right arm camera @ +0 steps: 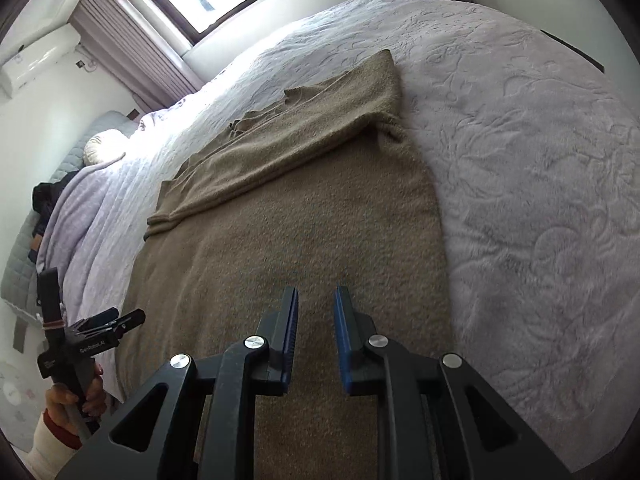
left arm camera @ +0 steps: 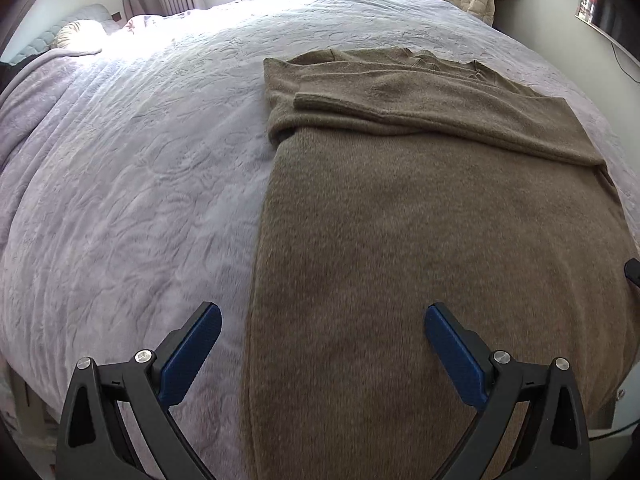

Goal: Fold small clothes

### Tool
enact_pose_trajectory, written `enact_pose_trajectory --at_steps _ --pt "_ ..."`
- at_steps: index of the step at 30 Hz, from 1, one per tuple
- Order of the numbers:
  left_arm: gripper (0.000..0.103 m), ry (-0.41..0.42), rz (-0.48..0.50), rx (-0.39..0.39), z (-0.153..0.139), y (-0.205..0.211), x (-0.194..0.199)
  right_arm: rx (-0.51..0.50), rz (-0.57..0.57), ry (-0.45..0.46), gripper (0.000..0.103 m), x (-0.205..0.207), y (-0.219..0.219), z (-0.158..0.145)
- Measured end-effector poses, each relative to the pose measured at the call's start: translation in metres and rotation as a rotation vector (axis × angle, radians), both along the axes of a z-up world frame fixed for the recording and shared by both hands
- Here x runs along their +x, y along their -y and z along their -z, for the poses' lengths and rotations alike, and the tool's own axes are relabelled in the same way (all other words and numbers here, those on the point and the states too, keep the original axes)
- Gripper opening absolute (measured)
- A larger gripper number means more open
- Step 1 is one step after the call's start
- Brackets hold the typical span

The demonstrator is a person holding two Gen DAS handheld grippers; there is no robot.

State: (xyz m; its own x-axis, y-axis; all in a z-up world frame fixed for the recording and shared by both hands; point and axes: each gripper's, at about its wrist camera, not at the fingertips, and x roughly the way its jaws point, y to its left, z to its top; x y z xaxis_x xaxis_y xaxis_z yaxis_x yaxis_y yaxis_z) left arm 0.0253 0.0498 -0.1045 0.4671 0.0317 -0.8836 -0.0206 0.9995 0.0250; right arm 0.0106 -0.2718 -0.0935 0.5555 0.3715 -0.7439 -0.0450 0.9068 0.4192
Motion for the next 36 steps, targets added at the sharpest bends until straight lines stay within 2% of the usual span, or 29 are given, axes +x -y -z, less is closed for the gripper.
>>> enact_pose_trajectory --at_steps 2,4,7,9,20,29,33,36 --pt "0.102 -0.002 -0.004 0.007 0.000 -0.003 -0.005 0.003 -0.004 0.002 0.023 -0.007 -0.003 0.000" --pt "0.102 -0.002 -0.007 0.014 -0.001 -0.005 -0.012 0.013 -0.003 0.003 0.032 -0.012 -0.007 0.000" --pt "0.102 -0.002 -0.008 0.014 0.000 -0.008 -0.021 0.027 0.002 0.009 0.040 -0.020 -0.008 -0.001" --pt "0.102 -0.003 -0.007 0.013 0.001 -0.010 -0.027 0.030 0.005 0.012 0.042 -0.026 -0.009 -0.001" --pt "0.102 -0.017 -0.024 -0.009 0.007 -0.020 -0.056 0.033 0.016 0.018 0.044 -0.048 -0.012 0.003" --pt "0.102 0.002 -0.037 -0.116 0.015 -0.040 -0.088 0.103 0.042 0.048 0.047 -0.066 -0.006 0.009" --pt "0.102 0.015 -0.005 -0.144 0.019 -0.048 -0.108 0.131 0.023 0.072 0.051 -0.078 0.000 0.006" --pt "0.102 0.008 0.056 -0.181 0.026 -0.051 -0.120 0.132 -0.017 0.108 0.053 -0.092 0.008 0.002"
